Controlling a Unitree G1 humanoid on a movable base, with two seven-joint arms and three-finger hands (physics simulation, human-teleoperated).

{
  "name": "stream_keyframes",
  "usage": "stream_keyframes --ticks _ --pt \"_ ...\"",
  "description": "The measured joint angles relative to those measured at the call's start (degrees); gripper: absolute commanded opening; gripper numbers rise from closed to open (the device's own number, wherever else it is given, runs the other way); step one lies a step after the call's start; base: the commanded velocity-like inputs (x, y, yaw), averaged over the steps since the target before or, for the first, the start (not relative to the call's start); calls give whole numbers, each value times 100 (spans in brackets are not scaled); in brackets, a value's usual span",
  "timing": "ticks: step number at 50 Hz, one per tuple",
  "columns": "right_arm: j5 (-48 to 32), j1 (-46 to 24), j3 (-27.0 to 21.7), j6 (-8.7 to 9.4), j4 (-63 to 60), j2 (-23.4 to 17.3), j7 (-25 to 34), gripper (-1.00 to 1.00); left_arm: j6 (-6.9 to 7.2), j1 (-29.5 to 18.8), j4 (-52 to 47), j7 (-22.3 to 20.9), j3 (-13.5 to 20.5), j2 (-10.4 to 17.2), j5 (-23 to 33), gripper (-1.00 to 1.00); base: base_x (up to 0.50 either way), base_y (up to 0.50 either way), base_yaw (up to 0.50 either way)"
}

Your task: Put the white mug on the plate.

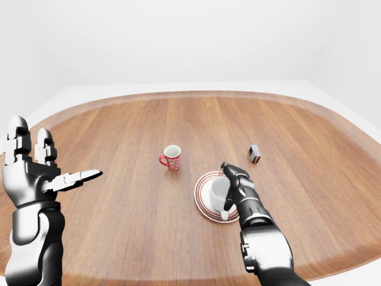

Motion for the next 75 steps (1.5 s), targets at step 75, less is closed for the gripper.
stream_keyframes --ticks 75 --pt "-1948 -2743 481 0 -1011 -900 3165 100 0 -15 47 13 16 14 -28 100 0 0 0"
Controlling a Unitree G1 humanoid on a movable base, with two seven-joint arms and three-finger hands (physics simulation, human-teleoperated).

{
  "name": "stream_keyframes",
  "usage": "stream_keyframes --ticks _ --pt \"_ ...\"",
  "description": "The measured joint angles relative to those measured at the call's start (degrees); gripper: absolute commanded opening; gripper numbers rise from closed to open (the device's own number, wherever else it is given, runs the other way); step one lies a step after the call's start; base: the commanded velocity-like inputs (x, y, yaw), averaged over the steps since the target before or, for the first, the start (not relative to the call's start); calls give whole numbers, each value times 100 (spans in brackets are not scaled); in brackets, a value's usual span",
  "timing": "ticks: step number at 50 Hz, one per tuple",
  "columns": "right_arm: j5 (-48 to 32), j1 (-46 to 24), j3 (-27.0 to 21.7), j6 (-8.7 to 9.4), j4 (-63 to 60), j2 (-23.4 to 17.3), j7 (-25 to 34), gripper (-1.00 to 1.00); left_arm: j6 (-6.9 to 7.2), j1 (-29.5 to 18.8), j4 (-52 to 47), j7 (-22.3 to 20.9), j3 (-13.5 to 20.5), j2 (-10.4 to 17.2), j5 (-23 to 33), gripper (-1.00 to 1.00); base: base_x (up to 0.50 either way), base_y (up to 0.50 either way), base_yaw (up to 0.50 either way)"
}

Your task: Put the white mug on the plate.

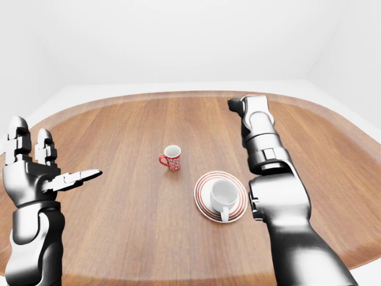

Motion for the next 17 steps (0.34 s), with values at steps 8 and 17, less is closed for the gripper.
stream_keyframes --ticks 8,17 --pt "-888 -1212 -54 0 -109 -322 0 100 0 4 14 -5 -4 -3 4 100 0 0 0" --pt "-1506 -2506 -286 0 16 -608 -117 100 0 7 29 -8 -9 -6 9 100 0 0 0"
